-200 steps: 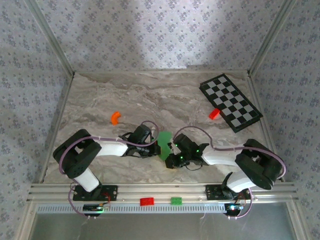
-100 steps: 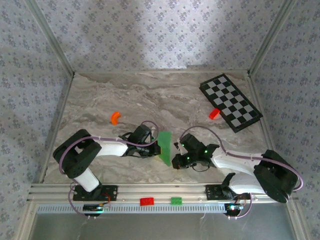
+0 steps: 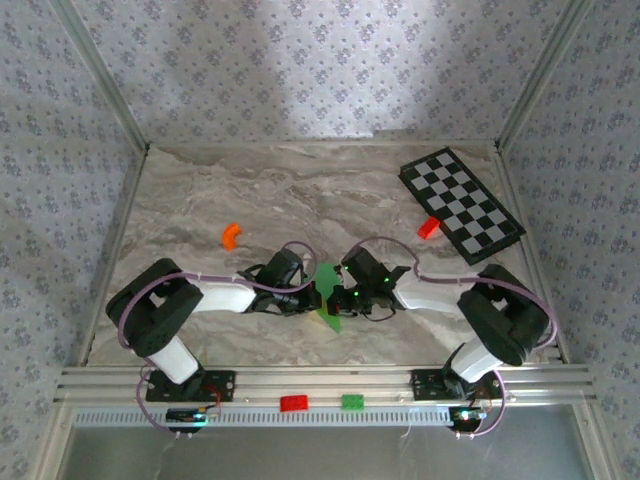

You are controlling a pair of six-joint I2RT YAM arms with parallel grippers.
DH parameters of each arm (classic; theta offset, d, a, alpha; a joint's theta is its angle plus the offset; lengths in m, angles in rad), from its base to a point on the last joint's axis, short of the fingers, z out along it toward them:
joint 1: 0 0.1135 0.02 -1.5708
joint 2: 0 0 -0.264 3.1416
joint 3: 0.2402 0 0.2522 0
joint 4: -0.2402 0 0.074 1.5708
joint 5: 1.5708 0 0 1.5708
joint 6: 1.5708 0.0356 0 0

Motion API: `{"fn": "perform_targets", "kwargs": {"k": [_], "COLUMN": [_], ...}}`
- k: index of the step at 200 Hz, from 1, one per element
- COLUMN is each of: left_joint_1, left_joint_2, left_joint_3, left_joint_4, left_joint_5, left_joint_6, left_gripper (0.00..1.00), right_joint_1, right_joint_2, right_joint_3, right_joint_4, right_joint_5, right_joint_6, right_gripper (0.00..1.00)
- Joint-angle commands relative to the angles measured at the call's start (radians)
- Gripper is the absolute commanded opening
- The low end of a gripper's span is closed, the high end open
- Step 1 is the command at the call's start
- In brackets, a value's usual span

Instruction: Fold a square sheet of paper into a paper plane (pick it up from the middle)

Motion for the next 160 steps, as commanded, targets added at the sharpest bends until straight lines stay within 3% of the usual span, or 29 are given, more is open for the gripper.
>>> {"fn": "perform_targets", "kwargs": {"k": [1, 87, 127, 160], "left_joint_1": [0.003, -0.006, -0.009, 0.000], "left_joint_2": [0.016, -0.110, -0.057, -0.009], "left_joint_3": [-0.013, 0.049, 0.020, -0.005], "left_joint_4": [-0.132, -0.127, -0.055, -0.034], "left_joint_5": [-0.092, -0.075, -0.058, -0.110], "left_joint_6": [0.001, 0.018, -0.010, -0.017], "left_gripper": [0.00, 0.01, 0.00, 0.00], "right_joint_1": [0.007, 0.015, 0.014, 0.012], "right_joint_2": [0.030, 0.039, 0.038, 0.047], "right_joint_3": [-0.006, -0.057, -0.059, -0.065], "right_joint_4": [-0.063, -0.122, -0.126, -0.137], "right_joint_5": [0.006, 0.083, 0.087, 0.092], "right_joint_6": [0.001, -0.002, -0.004, -0.015], "right_gripper": [0.00, 0.00, 0.00, 0.00]}}
